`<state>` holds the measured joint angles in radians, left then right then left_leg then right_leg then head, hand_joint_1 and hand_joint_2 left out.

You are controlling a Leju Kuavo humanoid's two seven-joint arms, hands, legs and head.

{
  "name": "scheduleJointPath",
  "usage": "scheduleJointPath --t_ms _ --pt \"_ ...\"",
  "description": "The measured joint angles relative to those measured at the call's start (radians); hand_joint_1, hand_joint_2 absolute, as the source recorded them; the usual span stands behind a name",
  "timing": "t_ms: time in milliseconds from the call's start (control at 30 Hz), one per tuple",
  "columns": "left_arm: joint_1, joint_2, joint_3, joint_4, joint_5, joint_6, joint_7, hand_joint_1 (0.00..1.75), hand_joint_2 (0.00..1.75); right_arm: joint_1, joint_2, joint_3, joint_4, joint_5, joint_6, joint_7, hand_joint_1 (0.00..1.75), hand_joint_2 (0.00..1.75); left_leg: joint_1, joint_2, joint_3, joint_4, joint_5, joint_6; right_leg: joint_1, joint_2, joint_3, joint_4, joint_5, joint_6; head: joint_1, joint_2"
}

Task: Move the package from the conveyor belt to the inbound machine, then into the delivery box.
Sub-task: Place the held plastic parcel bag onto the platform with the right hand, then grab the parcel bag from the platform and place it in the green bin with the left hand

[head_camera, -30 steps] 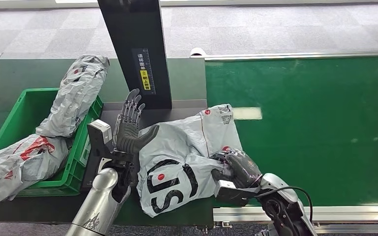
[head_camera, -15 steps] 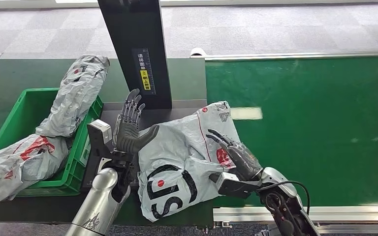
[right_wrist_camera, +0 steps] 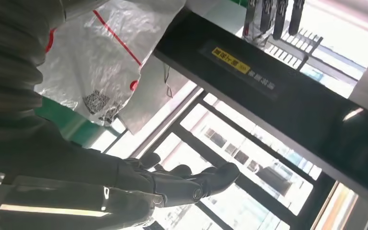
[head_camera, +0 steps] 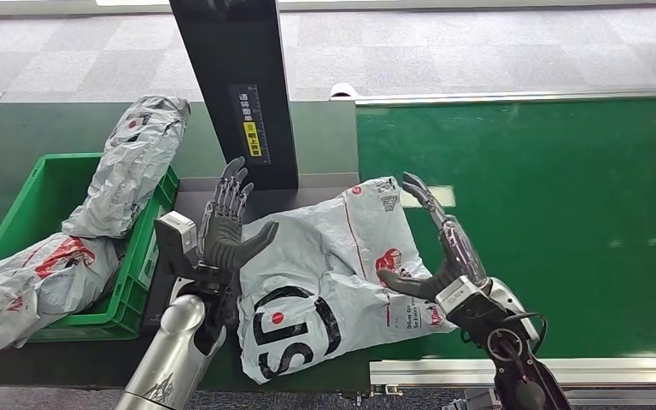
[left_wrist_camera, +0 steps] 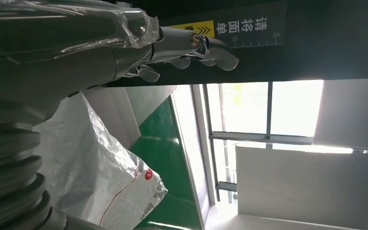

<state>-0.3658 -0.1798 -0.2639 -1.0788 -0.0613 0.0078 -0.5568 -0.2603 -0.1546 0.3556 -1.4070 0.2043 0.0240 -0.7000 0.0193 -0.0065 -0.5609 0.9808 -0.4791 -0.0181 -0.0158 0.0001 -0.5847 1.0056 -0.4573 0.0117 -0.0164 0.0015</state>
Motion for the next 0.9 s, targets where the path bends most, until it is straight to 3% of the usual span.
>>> scheduleJointPath --t_ms 300,533,900 --pt "0.007 0.006 -0.037 -0.002 -0.089 -0.03 0.02 0.0 1.75 0.011 0.031 -0.082 -0.002 -0.008 -0.024 0.0 0.0 1.75 0.0 0.0 0.0 0.0 0.0 0.0 0.0 0.0 0.0 0.0 0.0 0.0 0.0 0.0" --pt "0.006 0.021 -0.119 0.017 -0.267 -0.061 0.103 0.0 1.75 0.011 0.042 -0.115 -0.002 -0.016 -0.031 0.0 0.0 1.75 0.0 0.0 0.0 0.0 0.0 0.0 0.0 0.0 0.0 0.0 0.0 0.0 0.0 0.0" --pt "0.004 0.037 -0.149 0.045 -0.3 -0.056 0.12 0.0 1.75 0.011 0.046 -0.125 -0.002 -0.011 -0.031 0.0 0.0 1.75 0.0 0.0 0.0 0.0 0.0 0.0 0.0 0.0 0.0 0.0 0.0 0.0 0.0 0.0"
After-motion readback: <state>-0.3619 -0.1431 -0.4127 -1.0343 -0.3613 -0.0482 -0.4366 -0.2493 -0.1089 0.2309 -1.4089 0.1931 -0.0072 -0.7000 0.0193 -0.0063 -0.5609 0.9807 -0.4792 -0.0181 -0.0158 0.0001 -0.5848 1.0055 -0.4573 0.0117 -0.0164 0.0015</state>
